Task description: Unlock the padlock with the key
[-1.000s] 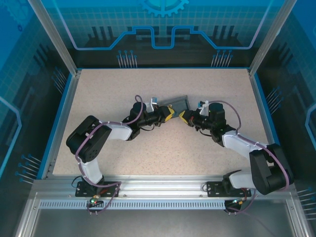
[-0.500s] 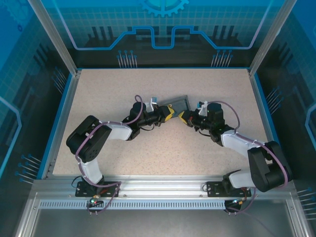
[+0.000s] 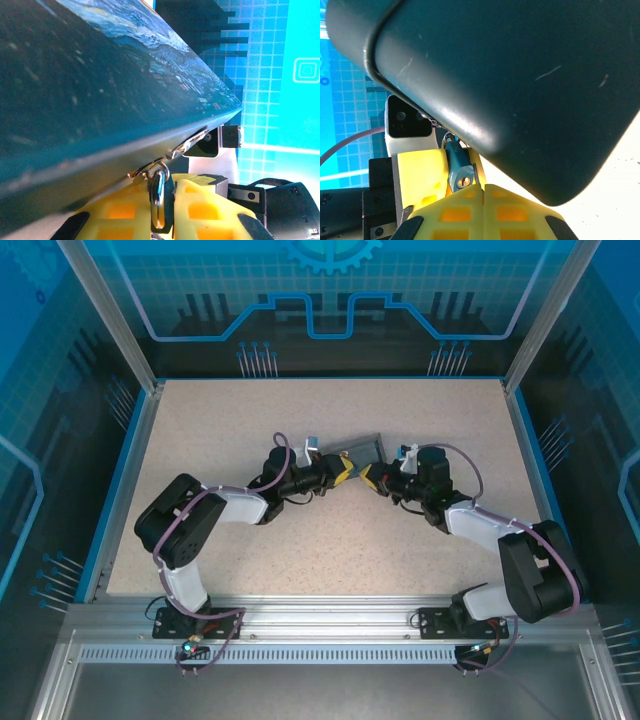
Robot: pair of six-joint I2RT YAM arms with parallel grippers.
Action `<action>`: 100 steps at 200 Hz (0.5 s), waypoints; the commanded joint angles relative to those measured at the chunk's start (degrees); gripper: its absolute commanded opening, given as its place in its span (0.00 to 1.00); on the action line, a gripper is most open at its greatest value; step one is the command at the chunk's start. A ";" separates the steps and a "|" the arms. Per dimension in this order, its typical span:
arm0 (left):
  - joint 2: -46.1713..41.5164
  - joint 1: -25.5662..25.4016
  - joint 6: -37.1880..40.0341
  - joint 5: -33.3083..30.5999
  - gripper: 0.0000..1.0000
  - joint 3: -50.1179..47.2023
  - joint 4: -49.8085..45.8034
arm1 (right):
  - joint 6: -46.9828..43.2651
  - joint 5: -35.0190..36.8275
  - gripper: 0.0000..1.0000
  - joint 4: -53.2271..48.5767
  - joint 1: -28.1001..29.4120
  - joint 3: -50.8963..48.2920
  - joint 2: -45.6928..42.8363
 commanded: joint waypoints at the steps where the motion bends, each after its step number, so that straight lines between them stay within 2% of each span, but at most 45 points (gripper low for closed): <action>1: 0.36 0.20 -0.06 1.30 0.00 1.03 5.17 | -0.41 0.33 0.00 0.18 0.76 1.97 -0.67; 41: 0.47 0.28 0.03 1.04 0.00 1.01 5.15 | -1.55 -0.12 0.00 -1.72 0.70 1.74 -1.65; 76: 0.41 0.26 0.08 0.98 0.00 1.53 4.66 | -5.03 0.00 0.00 -8.16 0.46 1.27 -3.21; 100: 0.33 0.27 0.30 0.96 0.00 1.74 4.28 | -5.01 -0.04 0.00 -7.95 0.22 0.24 -3.99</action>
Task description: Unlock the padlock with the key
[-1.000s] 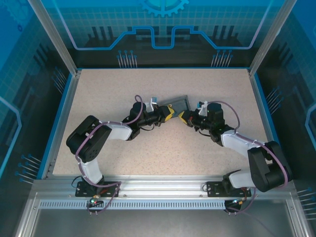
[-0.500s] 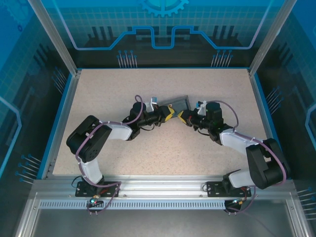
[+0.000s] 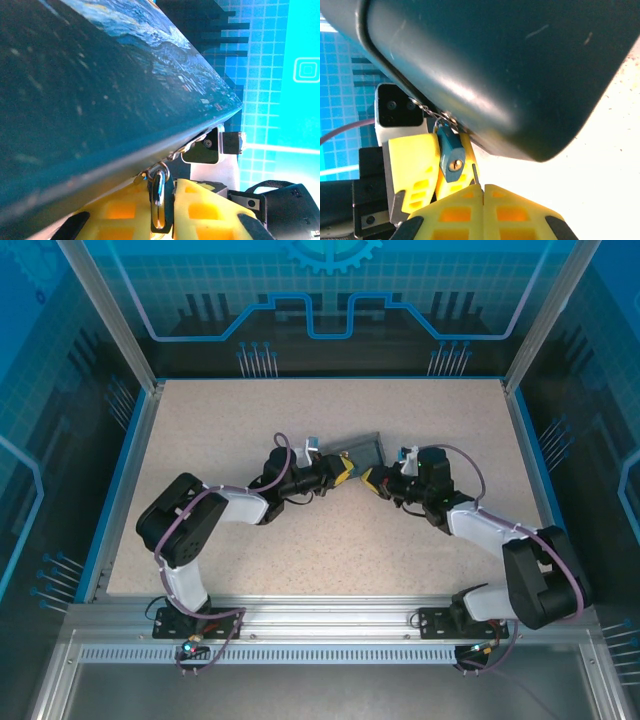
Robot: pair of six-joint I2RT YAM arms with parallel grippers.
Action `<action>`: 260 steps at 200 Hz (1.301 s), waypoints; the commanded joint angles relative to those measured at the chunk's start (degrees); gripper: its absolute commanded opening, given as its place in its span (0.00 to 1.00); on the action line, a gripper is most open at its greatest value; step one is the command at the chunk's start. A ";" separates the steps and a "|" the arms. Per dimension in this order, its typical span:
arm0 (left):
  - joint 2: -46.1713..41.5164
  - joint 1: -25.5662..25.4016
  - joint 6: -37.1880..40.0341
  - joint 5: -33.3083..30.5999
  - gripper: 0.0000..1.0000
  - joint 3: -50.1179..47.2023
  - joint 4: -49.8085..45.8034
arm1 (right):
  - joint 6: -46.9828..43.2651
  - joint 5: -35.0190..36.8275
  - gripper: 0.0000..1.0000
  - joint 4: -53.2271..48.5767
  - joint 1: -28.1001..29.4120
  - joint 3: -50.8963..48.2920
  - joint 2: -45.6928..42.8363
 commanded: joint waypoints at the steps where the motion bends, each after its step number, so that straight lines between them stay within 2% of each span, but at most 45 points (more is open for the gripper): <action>1: -0.19 0.28 0.32 0.97 0.00 1.70 3.54 | -1.95 -0.05 0.00 -2.27 0.20 0.13 -1.75; 202: 0.50 0.19 -0.65 1.25 0.00 1.96 4.78 | 0.51 0.49 0.00 3.18 1.30 3.40 2.98; 260: 0.48 0.21 -1.99 1.16 0.00 1.21 6.88 | 3.49 2.53 0.00 12.72 1.43 0.32 4.19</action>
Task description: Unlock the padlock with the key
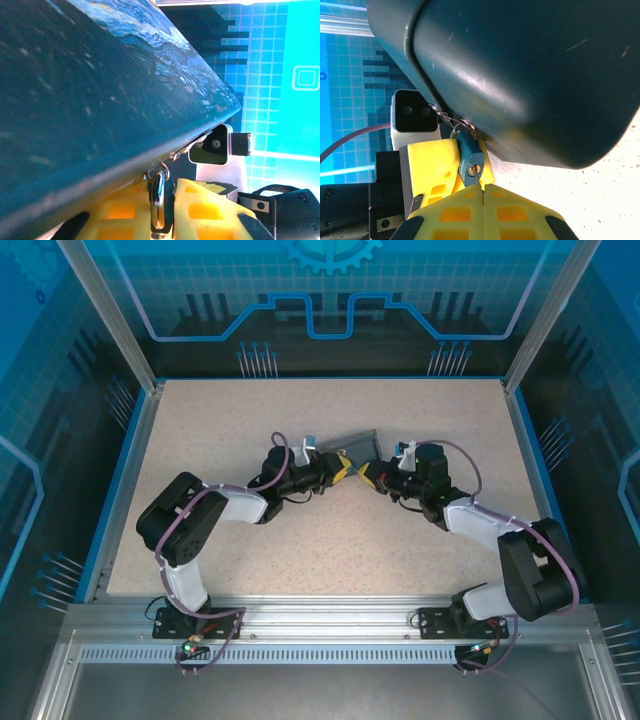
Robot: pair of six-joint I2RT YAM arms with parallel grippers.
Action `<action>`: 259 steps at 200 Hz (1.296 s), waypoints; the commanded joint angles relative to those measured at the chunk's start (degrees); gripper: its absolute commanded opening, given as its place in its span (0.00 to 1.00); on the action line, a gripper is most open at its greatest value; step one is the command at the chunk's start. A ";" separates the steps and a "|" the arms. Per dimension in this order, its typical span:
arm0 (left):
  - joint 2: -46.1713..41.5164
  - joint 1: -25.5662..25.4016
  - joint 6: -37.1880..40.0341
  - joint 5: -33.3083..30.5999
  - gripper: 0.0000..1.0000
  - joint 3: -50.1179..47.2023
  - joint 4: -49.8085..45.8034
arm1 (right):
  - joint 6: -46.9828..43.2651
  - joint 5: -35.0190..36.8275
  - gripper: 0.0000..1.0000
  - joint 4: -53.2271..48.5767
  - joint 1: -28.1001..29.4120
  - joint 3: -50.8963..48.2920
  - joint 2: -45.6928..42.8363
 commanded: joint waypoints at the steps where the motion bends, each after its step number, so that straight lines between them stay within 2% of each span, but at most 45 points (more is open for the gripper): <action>1: 0.15 -0.45 -1.80 1.86 0.00 1.18 6.51 | 1.90 2.32 0.00 7.79 0.93 -1.24 1.13; 64: -0.64 -0.51 -3.60 1.44 0.00 0.39 8.54 | 3.07 0.73 0.00 15.35 1.01 -2.98 3.78; 128: -0.93 -1.00 -4.42 2.01 0.00 0.70 9.33 | 0.37 -0.39 0.00 9.99 1.08 1.92 4.69; 152: -1.16 -1.41 -4.46 2.40 0.00 1.19 9.12 | 0.35 -0.64 0.00 11.11 1.25 2.44 6.60; 211: -2.82 -1.38 -3.54 2.62 0.00 0.85 7.28 | -3.26 -2.41 0.00 8.58 -1.99 2.70 8.36; 259: -2.73 -1.43 -3.29 2.82 0.00 0.97 6.79 | -4.29 -3.64 0.00 7.90 -2.44 3.78 9.82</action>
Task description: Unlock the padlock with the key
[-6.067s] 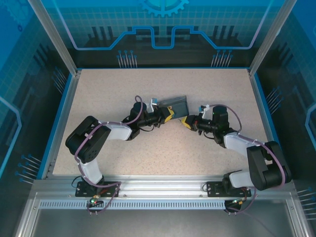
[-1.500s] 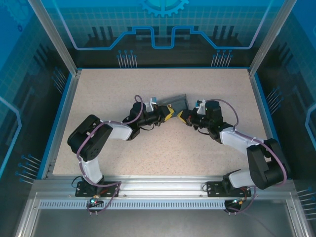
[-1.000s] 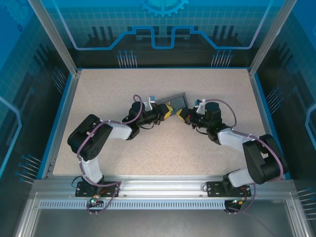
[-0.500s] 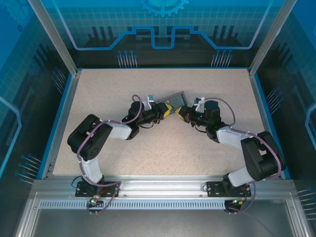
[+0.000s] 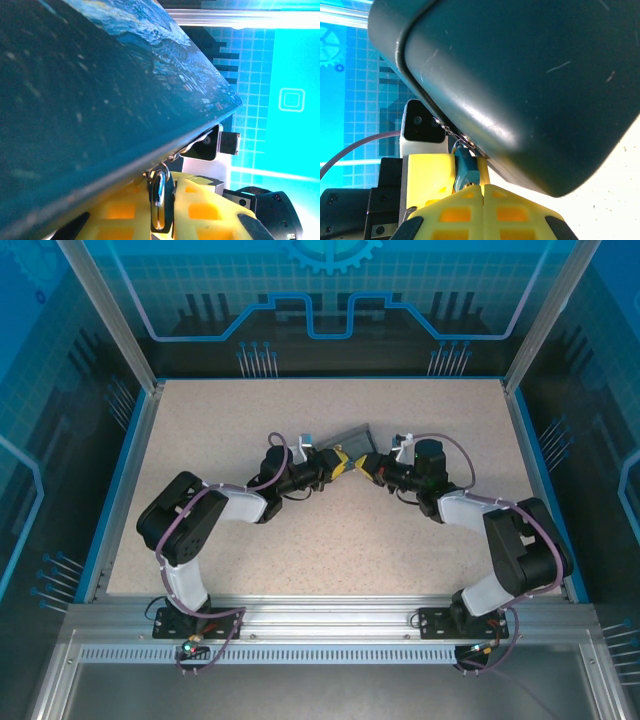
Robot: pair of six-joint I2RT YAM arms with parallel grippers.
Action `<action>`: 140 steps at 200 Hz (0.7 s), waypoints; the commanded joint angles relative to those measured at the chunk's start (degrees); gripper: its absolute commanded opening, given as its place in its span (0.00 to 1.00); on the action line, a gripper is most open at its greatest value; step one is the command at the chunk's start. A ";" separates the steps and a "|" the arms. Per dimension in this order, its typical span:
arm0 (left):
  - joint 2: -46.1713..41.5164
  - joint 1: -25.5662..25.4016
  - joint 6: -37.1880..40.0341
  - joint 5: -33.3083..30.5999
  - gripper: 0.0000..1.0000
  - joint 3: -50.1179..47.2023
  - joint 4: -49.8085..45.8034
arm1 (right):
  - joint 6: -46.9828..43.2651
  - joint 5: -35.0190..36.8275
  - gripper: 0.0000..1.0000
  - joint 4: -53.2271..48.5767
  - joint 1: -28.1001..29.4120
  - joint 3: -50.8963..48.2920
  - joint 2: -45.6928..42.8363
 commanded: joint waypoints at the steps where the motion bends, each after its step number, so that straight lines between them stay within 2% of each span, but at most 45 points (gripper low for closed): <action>1: -2.93 -1.80 0.63 5.62 0.00 1.02 4.95 | -2.02 0.34 0.00 -1.94 -0.63 1.80 1.99; 29: -2.78 -1.84 0.85 5.65 0.00 1.21 4.83 | -0.92 0.54 0.00 -1.13 0.18 3.16 2.70; 69: -2.07 -2.37 0.98 5.83 0.00 1.61 4.66 | -1.38 2.68 0.00 -4.31 3.27 6.55 2.85; 93: -1.97 -2.55 0.97 5.94 0.00 1.60 4.76 | -2.81 4.03 0.00 -6.93 3.16 7.63 3.04; 122: -1.28 -3.25 0.68 5.73 0.00 2.15 5.13 | 2.37 4.12 0.00 -0.25 4.08 7.99 6.56; 140: -0.39 -3.59 -0.25 5.69 0.00 2.47 6.17 | 1.62 6.23 0.00 -2.97 5.76 10.08 7.53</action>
